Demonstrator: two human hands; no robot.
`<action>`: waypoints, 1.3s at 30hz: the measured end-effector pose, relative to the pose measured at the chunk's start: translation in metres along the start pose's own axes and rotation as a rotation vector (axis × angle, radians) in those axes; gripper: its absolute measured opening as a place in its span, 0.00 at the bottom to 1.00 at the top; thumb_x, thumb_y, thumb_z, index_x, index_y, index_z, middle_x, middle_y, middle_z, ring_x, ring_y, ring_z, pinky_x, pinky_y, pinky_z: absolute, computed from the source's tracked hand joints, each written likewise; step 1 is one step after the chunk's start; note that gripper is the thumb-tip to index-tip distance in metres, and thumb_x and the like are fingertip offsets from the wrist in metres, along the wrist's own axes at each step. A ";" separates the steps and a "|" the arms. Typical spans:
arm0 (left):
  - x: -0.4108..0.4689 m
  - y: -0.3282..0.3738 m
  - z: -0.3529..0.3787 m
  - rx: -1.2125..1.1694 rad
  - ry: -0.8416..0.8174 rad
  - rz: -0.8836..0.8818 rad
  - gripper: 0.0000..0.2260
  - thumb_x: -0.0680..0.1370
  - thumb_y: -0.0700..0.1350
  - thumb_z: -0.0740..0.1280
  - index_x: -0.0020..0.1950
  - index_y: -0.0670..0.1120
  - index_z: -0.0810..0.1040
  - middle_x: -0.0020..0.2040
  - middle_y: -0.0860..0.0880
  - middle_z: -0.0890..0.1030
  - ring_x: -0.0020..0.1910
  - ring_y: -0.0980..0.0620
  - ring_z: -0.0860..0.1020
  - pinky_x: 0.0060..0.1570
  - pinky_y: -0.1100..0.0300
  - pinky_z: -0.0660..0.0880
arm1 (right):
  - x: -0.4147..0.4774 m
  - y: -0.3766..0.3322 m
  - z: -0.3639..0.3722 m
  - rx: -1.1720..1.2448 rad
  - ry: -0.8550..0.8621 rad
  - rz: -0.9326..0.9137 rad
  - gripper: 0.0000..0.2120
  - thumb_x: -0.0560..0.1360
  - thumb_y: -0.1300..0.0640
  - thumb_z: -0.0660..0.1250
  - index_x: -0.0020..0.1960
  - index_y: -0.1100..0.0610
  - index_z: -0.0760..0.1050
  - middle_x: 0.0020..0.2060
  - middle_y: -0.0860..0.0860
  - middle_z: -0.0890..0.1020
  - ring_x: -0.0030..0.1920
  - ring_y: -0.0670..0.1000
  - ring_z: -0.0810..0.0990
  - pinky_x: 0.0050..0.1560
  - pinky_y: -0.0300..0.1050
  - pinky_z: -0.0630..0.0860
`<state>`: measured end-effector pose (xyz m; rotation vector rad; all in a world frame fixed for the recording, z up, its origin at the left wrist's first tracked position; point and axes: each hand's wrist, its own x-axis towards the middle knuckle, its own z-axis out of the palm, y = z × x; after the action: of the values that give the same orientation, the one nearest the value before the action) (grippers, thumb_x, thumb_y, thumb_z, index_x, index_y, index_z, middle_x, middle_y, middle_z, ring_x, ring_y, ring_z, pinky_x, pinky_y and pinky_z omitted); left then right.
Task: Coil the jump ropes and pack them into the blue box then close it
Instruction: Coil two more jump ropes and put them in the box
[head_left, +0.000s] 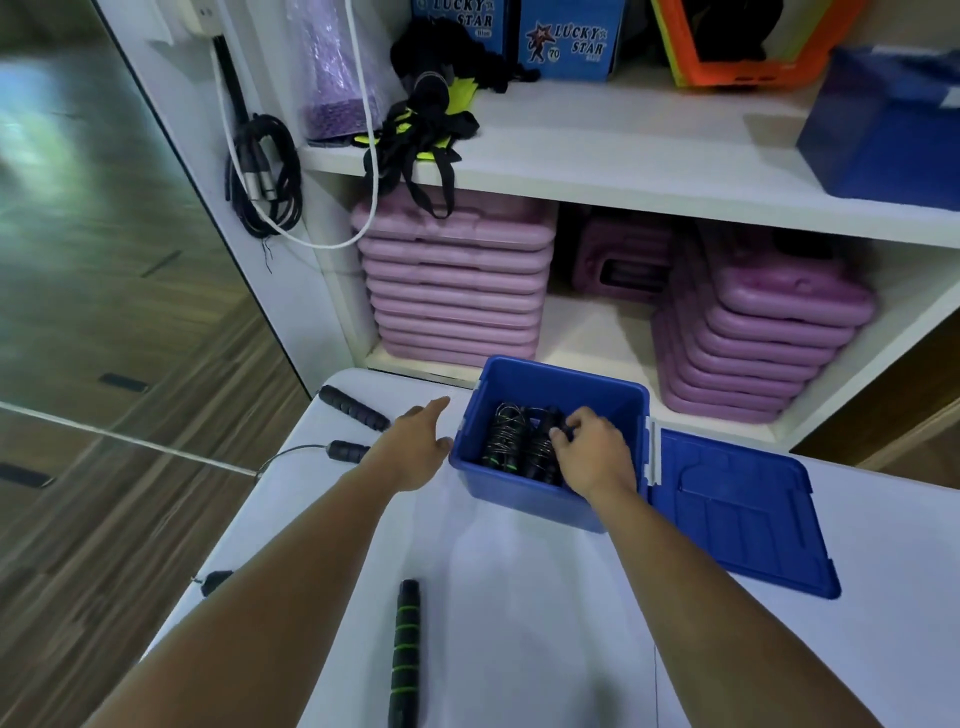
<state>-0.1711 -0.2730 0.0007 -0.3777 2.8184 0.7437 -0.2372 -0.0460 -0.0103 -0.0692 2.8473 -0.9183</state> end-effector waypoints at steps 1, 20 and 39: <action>-0.008 -0.007 -0.003 0.009 -0.001 0.003 0.26 0.84 0.48 0.61 0.81 0.51 0.57 0.73 0.43 0.72 0.66 0.42 0.75 0.65 0.49 0.72 | -0.011 -0.006 0.000 0.020 0.047 -0.055 0.09 0.78 0.49 0.65 0.52 0.54 0.76 0.50 0.55 0.81 0.49 0.58 0.79 0.48 0.54 0.79; -0.147 -0.207 0.023 0.480 -0.264 -0.057 0.27 0.82 0.48 0.59 0.81 0.53 0.55 0.73 0.50 0.70 0.67 0.44 0.72 0.64 0.48 0.69 | -0.242 -0.028 0.150 0.000 -0.388 0.223 0.21 0.70 0.38 0.71 0.54 0.51 0.72 0.47 0.47 0.79 0.47 0.51 0.80 0.44 0.45 0.76; -0.197 -0.183 -0.018 0.322 0.002 -0.047 0.15 0.78 0.57 0.63 0.50 0.46 0.77 0.44 0.49 0.79 0.41 0.45 0.79 0.41 0.54 0.74 | -0.257 -0.058 0.115 0.575 -0.324 0.227 0.10 0.73 0.49 0.72 0.51 0.53 0.79 0.45 0.50 0.85 0.44 0.49 0.82 0.48 0.47 0.79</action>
<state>0.0674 -0.3975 -0.0163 -0.3856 2.8522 0.2706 0.0343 -0.1367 -0.0357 0.1518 2.1550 -1.4701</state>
